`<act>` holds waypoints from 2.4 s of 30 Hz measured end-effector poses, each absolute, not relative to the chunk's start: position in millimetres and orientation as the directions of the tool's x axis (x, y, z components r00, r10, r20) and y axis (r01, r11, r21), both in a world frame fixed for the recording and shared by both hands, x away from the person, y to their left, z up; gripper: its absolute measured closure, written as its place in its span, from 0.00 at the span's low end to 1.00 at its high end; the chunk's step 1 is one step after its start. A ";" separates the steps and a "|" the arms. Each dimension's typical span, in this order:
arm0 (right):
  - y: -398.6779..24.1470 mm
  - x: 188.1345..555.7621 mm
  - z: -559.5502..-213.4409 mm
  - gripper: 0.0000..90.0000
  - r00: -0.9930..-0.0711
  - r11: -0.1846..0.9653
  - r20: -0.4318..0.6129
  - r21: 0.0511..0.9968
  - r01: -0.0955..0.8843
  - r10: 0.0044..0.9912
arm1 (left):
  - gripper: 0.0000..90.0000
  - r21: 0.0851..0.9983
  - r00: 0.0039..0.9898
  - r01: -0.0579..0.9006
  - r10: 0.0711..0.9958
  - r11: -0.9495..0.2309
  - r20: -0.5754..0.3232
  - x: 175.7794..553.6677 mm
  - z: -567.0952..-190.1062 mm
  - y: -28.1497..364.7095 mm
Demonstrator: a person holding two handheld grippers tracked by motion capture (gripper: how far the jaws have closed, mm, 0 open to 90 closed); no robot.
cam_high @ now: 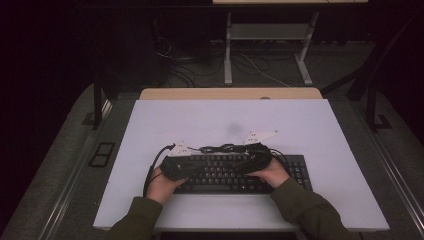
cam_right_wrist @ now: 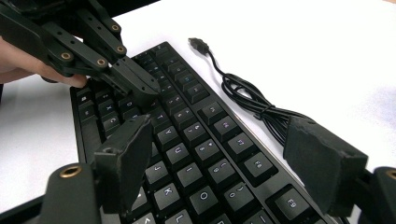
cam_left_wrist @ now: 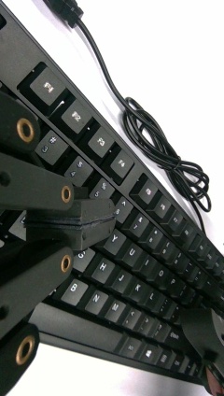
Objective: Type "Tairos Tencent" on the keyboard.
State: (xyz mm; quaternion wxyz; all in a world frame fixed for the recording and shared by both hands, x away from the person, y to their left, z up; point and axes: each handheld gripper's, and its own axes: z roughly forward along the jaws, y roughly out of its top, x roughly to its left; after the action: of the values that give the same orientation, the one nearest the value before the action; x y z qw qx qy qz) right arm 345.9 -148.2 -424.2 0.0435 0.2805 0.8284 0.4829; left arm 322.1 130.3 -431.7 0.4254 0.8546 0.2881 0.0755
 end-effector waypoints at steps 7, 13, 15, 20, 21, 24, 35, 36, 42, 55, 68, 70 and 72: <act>-149.4 346.1 -423.3 0.26 -0.840 0.377 0.195 0.826 0.419 0.506 | 0.92 0.773 0.818 0.432 0.562 -0.465 -0.120 320.1 -429.7 132.8; -150.9 346.0 -423.2 0.27 -0.841 0.378 0.193 0.826 0.417 0.505 | 0.81 0.777 0.810 0.435 0.575 -0.455 -0.117 317.4 -427.9 138.6; -151.2 345.8 -423.0 0.27 -0.843 0.380 0.193 0.826 0.416 0.502 | 0.76 0.783 0.807 0.433 0.579 -0.446 -0.117 316.4 -428.0 140.9; -151.9 345.3 -422.1 0.27 -0.846 0.381 0.192 0.828 0.412 0.497 | 0.64 0.787 0.805 0.435 0.581 -0.438 -0.121 313.9 -428.1 147.8; -152.0 345.3 -421.9 0.27 -0.847 0.382 0.193 0.827 0.412 0.496 | 0.62 0.788 0.804 0.432 0.583 -0.439 -0.116 313.6 -427.9 149.4; -152.5 345.0 -421.4 0.31 -0.848 0.383 0.199 0.825 0.415 0.492 | 0.55 0.791 0.801 0.433 0.588 -0.433 -0.117 312.3 -427.6 152.9; -155.8 342.8 -421.1 0.45 -0.861 0.410 0.181 0.821 0.398 0.475 | 0.37 0.793 0.797 0.434 0.593 -0.427 -0.117 310.7 -431.2 155.5; -156.0 342.7 -421.4 0.47 -0.861 0.413 0.181 0.819 0.399 0.475 | 0.36 0.794 0.797 0.433 0.593 -0.427 -0.115 310.7 -431.4 155.6; -157.5 343.1 -422.7 0.63 -0.863 0.427 0.190 0.806 0.409 0.468 | 0.32 0.800 0.790 0.433 0.602 -0.415 -0.115 310.4 -431.6 156.4; -155.1 342.3 -428.0 0.97 -0.881 0.493 0.178 0.773 0.401 0.438 | 0.30 0.801 0.790 0.429 0.604 -0.417 -0.108 310.4 -432.0 156.7; -148.9 340.7 -432.4 0.99 -0.882 0.525 0.167 0.750 0.404 0.441 | 0.30 0.804 0.790 0.425 0.604 -0.416 -0.105 310.3 -432.2 156.4; -147.8 340.6 -433.3 0.99 -0.883 0.529 0.165 0.746 0.403 0.440 | 0.30 0.803 0.790 0.425 0.604 -0.417 -0.105 310.4 -432.2 156.3; -147.0 340.6 -434.3 0.99 -0.885 0.536 0.160 0.743 0.400 0.438 | 0.30 0.804 0.790 0.425 0.604 -0.415 -0.106 310.3 -432.1 156.2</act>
State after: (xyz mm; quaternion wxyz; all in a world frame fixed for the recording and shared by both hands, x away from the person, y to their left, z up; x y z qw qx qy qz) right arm 340.6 -147.0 -434.3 0.0227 0.2392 0.8761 0.4180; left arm 310.3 156.2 -432.1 0.4445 0.8351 0.3082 0.1005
